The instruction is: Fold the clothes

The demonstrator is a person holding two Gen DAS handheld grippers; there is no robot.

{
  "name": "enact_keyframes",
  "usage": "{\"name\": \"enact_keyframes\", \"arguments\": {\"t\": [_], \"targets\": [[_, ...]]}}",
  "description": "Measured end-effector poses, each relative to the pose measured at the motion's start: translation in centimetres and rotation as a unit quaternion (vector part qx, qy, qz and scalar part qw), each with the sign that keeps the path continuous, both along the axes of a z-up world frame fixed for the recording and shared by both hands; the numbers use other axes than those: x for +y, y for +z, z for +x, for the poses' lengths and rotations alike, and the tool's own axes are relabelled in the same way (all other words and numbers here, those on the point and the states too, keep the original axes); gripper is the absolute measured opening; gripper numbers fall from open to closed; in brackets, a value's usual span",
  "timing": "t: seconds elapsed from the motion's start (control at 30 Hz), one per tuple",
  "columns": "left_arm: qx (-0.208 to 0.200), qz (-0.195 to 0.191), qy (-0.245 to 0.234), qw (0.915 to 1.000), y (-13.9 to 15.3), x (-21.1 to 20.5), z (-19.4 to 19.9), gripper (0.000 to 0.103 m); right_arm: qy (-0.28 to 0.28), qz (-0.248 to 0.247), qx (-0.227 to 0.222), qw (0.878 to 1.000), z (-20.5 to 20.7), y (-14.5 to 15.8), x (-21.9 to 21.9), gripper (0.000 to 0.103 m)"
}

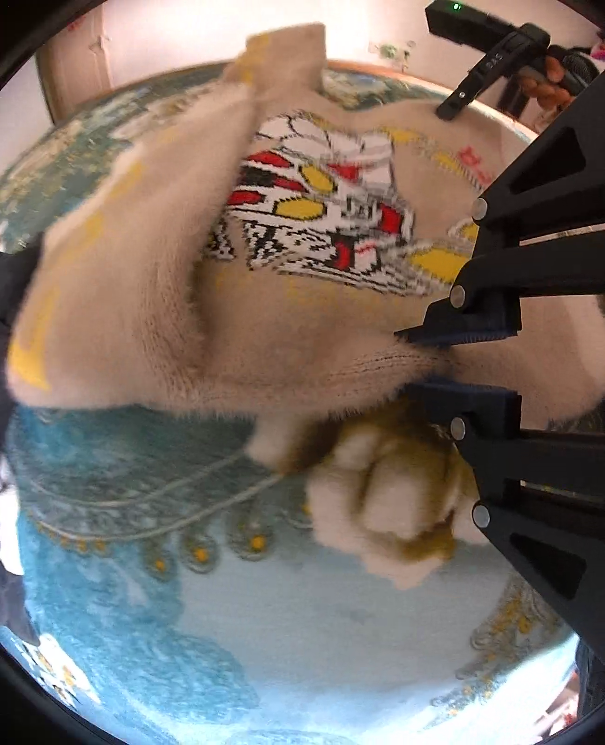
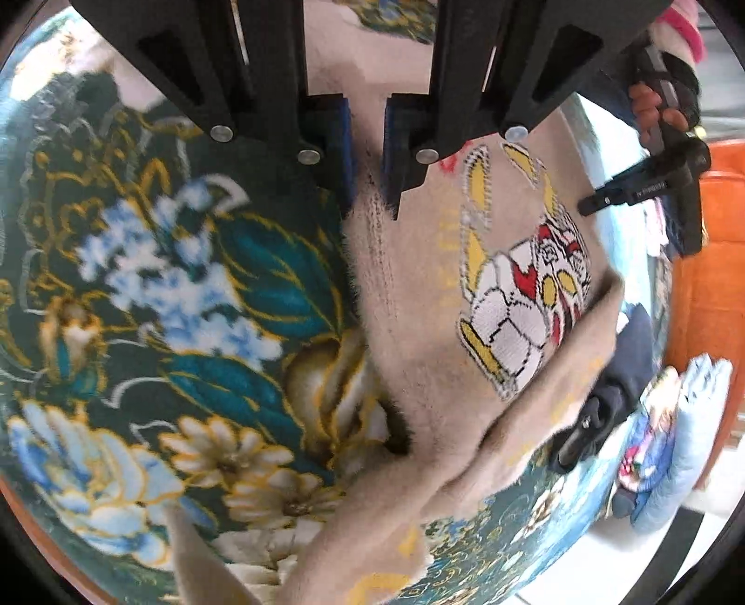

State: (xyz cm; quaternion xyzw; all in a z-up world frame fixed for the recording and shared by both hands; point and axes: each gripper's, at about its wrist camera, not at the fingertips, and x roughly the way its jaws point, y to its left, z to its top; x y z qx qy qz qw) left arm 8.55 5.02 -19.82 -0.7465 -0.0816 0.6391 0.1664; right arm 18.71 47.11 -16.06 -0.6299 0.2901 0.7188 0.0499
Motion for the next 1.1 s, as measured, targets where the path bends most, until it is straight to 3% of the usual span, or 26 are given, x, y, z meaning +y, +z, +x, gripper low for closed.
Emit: {"name": "enact_keyframes", "arguments": {"t": [0.2, 0.3, 0.37, 0.43, 0.53, 0.63, 0.73, 0.83, 0.97, 1.1], "targets": [[-0.002, 0.006, 0.007, 1.0000, 0.2, -0.8, 0.3, 0.018, -0.012, 0.005, -0.036, 0.999, 0.4, -3.0, -0.2, 0.010], [0.000, 0.011, 0.018, 0.9998, 0.5, -1.3, 0.5, 0.021, -0.015, 0.003, -0.034, 0.999, -0.1, -2.6, -0.2, 0.010], [0.010, 0.012, 0.023, 0.9996, 1.1, -1.6, 0.7, 0.030, -0.011, -0.001, -0.033, 0.999, -0.5, -2.0, -0.2, 0.015], [0.035, 0.021, 0.035, 0.9985, 2.2, -2.2, 0.7, 0.048, -0.009, -0.001, -0.029, 1.000, -0.9, -1.2, 0.1, 0.020], [0.074, 0.035, 0.053, 0.9953, 3.8, -3.1, 0.9, 0.054, -0.017, -0.001, 0.012, 1.000, -1.2, 0.7, 1.5, 0.026], [0.112, 0.049, 0.070, 0.9900, 5.4, -4.0, 1.0, 0.058, -0.082, -0.021, 0.103, 0.991, -2.5, 3.4, 4.8, 0.038], [0.122, 0.054, 0.090, 0.9869, 5.3, -3.9, 0.3, 0.058, -0.167, -0.069, 0.181, 0.967, -3.8, 4.9, 8.7, 0.057], [0.119, 0.057, 0.116, 0.9844, 4.5, -3.8, -1.2, 0.058, -0.272, -0.124, 0.240, 0.924, -4.7, 4.9, 12.6, 0.057], [0.116, 0.063, 0.150, 0.9798, 3.8, -3.6, -2.8, 0.058, -0.400, -0.228, 0.249, 0.852, -5.6, 1.6, 16.3, 0.057], [0.111, 0.073, 0.179, 0.9749, 3.4, -4.0, -3.4, 0.058, -0.459, -0.259, 0.236, 0.816, -5.7, -0.7, 19.2, 0.057]]}}
